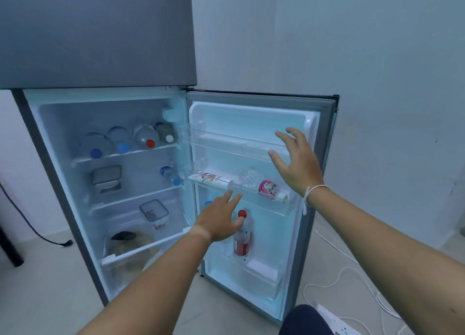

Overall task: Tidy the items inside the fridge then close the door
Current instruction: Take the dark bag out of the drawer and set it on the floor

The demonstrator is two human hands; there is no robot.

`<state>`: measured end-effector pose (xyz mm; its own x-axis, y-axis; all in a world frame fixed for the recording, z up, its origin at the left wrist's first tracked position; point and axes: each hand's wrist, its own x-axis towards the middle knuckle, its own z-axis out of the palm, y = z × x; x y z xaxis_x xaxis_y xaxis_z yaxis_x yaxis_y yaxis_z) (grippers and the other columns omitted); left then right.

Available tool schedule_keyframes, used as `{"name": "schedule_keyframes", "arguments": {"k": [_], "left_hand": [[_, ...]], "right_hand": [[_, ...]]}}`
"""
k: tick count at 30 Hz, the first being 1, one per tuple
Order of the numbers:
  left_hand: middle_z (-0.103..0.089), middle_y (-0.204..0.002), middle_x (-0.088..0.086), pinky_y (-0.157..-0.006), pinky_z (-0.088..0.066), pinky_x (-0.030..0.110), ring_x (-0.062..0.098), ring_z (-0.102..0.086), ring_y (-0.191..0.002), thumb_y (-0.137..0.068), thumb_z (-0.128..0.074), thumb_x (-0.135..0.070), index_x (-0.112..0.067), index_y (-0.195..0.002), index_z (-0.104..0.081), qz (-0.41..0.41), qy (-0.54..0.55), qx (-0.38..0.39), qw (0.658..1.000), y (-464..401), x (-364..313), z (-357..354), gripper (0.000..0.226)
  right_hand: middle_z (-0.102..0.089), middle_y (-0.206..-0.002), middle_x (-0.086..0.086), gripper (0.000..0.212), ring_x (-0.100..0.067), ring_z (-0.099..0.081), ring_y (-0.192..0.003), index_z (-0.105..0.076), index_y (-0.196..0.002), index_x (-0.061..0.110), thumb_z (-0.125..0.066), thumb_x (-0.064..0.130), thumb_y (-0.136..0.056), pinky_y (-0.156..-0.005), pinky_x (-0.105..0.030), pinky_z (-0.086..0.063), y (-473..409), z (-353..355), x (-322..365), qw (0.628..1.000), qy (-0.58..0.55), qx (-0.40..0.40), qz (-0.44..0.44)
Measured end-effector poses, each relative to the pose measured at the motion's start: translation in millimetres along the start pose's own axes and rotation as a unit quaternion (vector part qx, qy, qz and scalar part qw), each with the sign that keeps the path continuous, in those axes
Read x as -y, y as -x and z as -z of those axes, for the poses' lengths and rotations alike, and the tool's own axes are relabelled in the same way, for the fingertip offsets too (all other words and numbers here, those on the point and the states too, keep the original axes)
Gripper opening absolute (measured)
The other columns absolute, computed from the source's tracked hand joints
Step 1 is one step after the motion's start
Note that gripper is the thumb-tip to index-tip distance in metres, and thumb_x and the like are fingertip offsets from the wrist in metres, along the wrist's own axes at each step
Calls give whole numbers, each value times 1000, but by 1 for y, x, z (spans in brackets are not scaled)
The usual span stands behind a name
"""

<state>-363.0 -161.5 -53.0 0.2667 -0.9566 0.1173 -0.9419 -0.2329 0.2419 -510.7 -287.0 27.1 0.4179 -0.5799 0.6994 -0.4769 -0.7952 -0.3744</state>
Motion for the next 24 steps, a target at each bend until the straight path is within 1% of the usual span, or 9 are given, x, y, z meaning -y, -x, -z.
{"name": "schedule_keyframes", "arguments": {"k": [2, 4, 6, 8, 11, 15, 20, 22, 24], "left_hand": [[-11, -161, 0, -111, -30, 38, 25, -25, -143, -92, -44, -39, -25, -149, -17, 17, 2, -5, 1000, 6, 11, 6, 65], [-13, -161, 1, -111, -31, 39, 25, -25, -143, -91, -44, -39, -25, -149, -18, 37, -4, -11, 999, 13, 25, 11, 66], [-12, -161, 2, -113, -29, 39, 25, -25, -144, -92, -44, -40, -24, -150, -17, 58, -8, -15, 998, 19, 40, 16, 66], [-12, -161, 2, -113, -28, 39, 25, -25, -144, -92, -44, -40, -23, -150, -17, 86, -4, -17, 996, 27, 57, 20, 66], [-13, -161, 4, -115, -27, 39, 25, -24, -145, -91, -46, -41, -23, -150, -18, 123, 6, -19, 992, 37, 83, 20, 67], [-12, -161, 4, -116, -27, 39, 23, -23, -146, -91, -46, -41, -22, -149, -18, 158, 14, -12, 987, 49, 110, 15, 67], [-13, -161, 4, -116, -27, 38, 24, -24, -145, -91, -46, -40, -22, -150, -19, 192, 19, 2, 981, 63, 141, 5, 67], [-13, -161, 5, -117, -26, 38, 25, -22, -145, -92, -46, -41, -23, -150, -18, 207, 26, 7, 978, 67, 156, -2, 67], [-13, -161, 4, -116, -25, 37, 25, -23, -145, -92, -46, -42, -24, -149, -18, 219, 26, 10, 975, 71, 166, -8, 67]], "right_hand": [[-36, -148, -1, 50, -22, -43, -130, -45, -136, 24, -50, 44, -91, -109, -44, -30, -2, -9, 9, 999, 43, 20, 0], [-34, -149, -1, 52, -23, -41, -132, -44, -136, 25, -49, 46, -90, -113, -51, -18, -2, -20, 15, 997, 68, 24, -24], [-32, -151, -2, 52, -23, -35, -137, -43, -137, 26, -50, 45, -89, -115, -56, -3, 0, -32, 20, 995, 95, 22, -22], [-32, -151, -4, 52, -24, -28, -142, -44, -137, 25, -50, 43, -89, -113, -60, 5, 1, -43, 27, 993, 119, 24, -6], [-34, -149, -8, 52, -28, -25, -143, -46, -136, 20, -51, 41, -88, -115, -56, 4, 3, -62, 38, 993, 114, 37, 22], [-38, -148, -12, 57, -31, -29, -141, -48, -134, 17, -45, 41, -83, -117, -52, -3, 10, -100, 52, 989, 91, 90, 76], [-37, -149, -11, 55, -29, -30, -140, -47, -136, 18, -49, 38, -85, -117, -50, -8, 26, -155, 70, 981, 46, 169, 88], [-39, -147, -11, 56, -28, -33, -139, -48, -134, 17, -49, 39, -82, -116, -49, -12, 33, -177, 76, 976, 25, 194, 92], [-38, -148, -11, 57, -28, -32, -139, -48, -135, 17, -50, 40, -83, -117, -48, -11, 39, -191, 79, 973, 12, 212, 91]]}}
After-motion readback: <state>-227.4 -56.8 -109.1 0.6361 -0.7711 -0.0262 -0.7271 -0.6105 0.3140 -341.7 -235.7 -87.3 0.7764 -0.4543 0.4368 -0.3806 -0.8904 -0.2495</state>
